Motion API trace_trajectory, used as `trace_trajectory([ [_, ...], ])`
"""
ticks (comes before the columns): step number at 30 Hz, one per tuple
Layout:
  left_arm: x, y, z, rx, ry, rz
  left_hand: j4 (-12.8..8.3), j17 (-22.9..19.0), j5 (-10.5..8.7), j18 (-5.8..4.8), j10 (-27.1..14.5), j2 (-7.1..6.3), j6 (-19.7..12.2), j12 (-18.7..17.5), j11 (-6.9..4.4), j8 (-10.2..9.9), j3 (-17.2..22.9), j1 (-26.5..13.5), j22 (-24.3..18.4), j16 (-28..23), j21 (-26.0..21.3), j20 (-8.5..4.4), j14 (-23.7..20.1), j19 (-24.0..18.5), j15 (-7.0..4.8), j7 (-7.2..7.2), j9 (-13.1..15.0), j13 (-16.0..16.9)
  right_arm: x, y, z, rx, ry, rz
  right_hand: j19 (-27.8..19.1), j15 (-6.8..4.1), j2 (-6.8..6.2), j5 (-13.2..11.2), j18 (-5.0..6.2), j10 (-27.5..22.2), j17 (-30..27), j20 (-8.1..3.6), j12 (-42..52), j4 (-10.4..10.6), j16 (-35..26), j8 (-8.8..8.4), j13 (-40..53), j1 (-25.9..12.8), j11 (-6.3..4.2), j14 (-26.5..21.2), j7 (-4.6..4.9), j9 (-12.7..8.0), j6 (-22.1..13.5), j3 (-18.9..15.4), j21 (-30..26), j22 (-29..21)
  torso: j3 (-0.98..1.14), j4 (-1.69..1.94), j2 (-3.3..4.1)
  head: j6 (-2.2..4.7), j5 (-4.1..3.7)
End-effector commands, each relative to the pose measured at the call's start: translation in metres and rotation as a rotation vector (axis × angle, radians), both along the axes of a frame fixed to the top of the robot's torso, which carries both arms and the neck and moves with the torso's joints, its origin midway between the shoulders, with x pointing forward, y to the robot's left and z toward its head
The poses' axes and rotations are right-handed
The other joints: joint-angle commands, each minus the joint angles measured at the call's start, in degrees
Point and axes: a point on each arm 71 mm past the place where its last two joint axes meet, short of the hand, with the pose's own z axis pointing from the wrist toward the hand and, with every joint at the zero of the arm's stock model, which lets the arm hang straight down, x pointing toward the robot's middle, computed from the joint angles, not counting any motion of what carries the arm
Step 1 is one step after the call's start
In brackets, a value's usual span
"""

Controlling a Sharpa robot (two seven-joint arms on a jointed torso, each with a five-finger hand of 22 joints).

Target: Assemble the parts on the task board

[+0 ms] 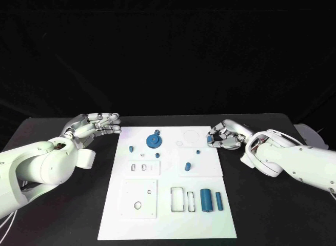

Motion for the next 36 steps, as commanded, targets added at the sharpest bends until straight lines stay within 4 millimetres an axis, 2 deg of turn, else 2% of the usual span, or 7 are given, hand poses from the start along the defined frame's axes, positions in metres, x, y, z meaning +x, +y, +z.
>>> trace_trajectory([
  [1, 0.0, -0.002, 0.001, -0.009, -0.002, -0.019, -0.3, -0.1, -0.2, 0.53, -0.3, 0.27, -0.1, -0.3, -0.09, -0.3, -0.1, 0.1, -0.1, -0.2, -0.2, 0.15, -0.1, -0.4, 0.15, 0.52, 0.1, 0.1, -0.001, 0.0, 0.004, 0.035, -0.046, -0.024, 0.5, -0.4, 1.31, -0.1, -0.87, 4.3, 15.1, -0.13, 0.2, 0.2, 0.3, 1.09, 13.0, -0.3, -0.56, 6.1, -1.15, 0.9, 1.3, 0.4, 0.3, 6.8, -0.03, -0.01, -0.04, 0.06, -0.05],
  [8, 0.0, -0.001, 0.001, -0.009, -0.001, -0.021, -0.3, -0.1, -0.2, 0.53, -0.3, 0.27, -0.1, -0.3, -0.09, -0.3, -0.1, 0.1, -0.1, -0.2, -0.2, 0.15, -0.1, -0.4, 0.15, 0.52, 0.1, 0.1, -0.005, 0.005, 0.007, 0.046, -0.04, -0.05, 0.7, -0.5, 1.58, 0.2, -0.91, 4.2, 15.1, -0.29, 0.2, 0.3, 0.3, 1.02, 13.0, -0.7, -0.61, 6.1, -1.14, 1.0, 1.0, 0.7, 0.4, 7.0, -0.05, -0.02, -0.05, 0.13, 0.02],
  [13, 0.0, -0.003, 0.001, -0.01, 0.0, -0.025, -0.3, -0.1, -0.2, 0.55, -0.3, 0.28, -0.1, -0.3, -0.07, -0.3, -0.1, 0.1, -0.1, -0.3, -0.2, 0.18, -0.1, -0.4, 0.17, 0.56, 0.1, 0.1, -0.013, 0.02, 0.016, 0.036, -0.034, -0.061, 0.8, -0.51, 1.87, 0.3, -0.96, 4.2, 15.1, -0.35, 0.1, 0.4, 0.3, 0.94, 12.9, -1.0, -0.59, 6.1, -1.09, 1.0, 0.7, 0.9, 0.6, 7.2, -0.12, 0.01, -0.21, 0.16, 0.16],
  [16, 0.0, -0.004, 0.001, -0.011, 0.001, -0.028, -0.3, -0.1, -0.2, 0.55, -0.3, 0.28, -0.1, -0.3, -0.07, -0.3, -0.1, 0.1, -0.1, -0.3, -0.2, 0.18, -0.1, -0.4, 0.17, 0.56, 0.1, 0.1, -0.019, 0.034, 0.023, 0.026, -0.039, -0.057, 0.8, -0.51, 1.92, 0.3, -0.97, 4.2, 15.1, -0.36, 0.1, 0.4, 0.3, 0.92, 13.0, -1.0, -0.58, 6.1, -1.08, 1.0, 0.6, 1.0, 0.6, 7.2, -0.14, 0.0, -0.36, 0.03, 0.62],
  [23, 0.001, -0.012, 0.0, -0.015, 0.007, -0.044, -0.3, -0.2, -0.19, 0.58, -0.3, 0.31, -0.1, -0.3, -0.07, -0.3, 0.0, 0.2, -0.1, -0.3, -0.2, 0.21, 0.0, -0.3, 0.16, 0.55, 0.1, 0.1, -0.037, 0.093, 0.037, -0.011, -0.059, 0.014, 0.9, -0.51, 1.91, 0.4, -1.03, 4.3, 15.1, -0.38, 0.2, 0.5, 0.3, 0.93, 13.0, -1.2, -0.57, 6.1, -1.06, 1.0, 0.5, 1.0, 0.8, 7.4, -0.18, -0.02, -0.8, -0.49, 2.26],
  [29, 0.002, -0.019, -0.002, -0.017, 0.013, -0.057, -0.3, -0.2, -0.19, 0.59, -0.3, 0.32, -0.1, -0.3, -0.08, -0.3, 0.0, 0.2, -0.1, -0.3, -0.2, 0.22, 0.1, -0.3, 0.15, 0.54, 0.1, 0.1, -0.047, 0.142, 0.037, -0.044, -0.075, 0.093, 1.0, -0.51, 1.88, 0.4, -1.06, 4.3, 15.1, -0.41, 0.2, 0.7, 0.3, 1.02, 13.0, -1.8, -0.58, 6.1, -1.08, 1.0, 0.5, 1.1, 0.9, 7.5, -0.18, 0.14, -1.06, -0.74, 3.17],
  [36, 0.002, -0.025, -0.002, -0.02, 0.017, -0.071, -0.4, -0.2, -0.19, 0.6, -0.3, 0.33, -0.1, -0.3, -0.09, -0.3, 0.0, 0.2, -0.1, -0.3, -0.2, 0.22, 0.1, -0.3, 0.15, 0.53, 0.1, 0.1, -0.054, 0.179, 0.026, -0.085, -0.092, 0.149, 1.0, -0.54, 1.75, 0.0, -1.04, 4.2, 15.1, -0.43, 0.1, 0.9, 0.3, 1.13, 13.0, -2.4, -0.63, 6.1, -1.15, 1.1, 0.6, 1.0, 0.8, 7.5, -0.27, 0.27, -1.16, -1.19, 4.11],
])
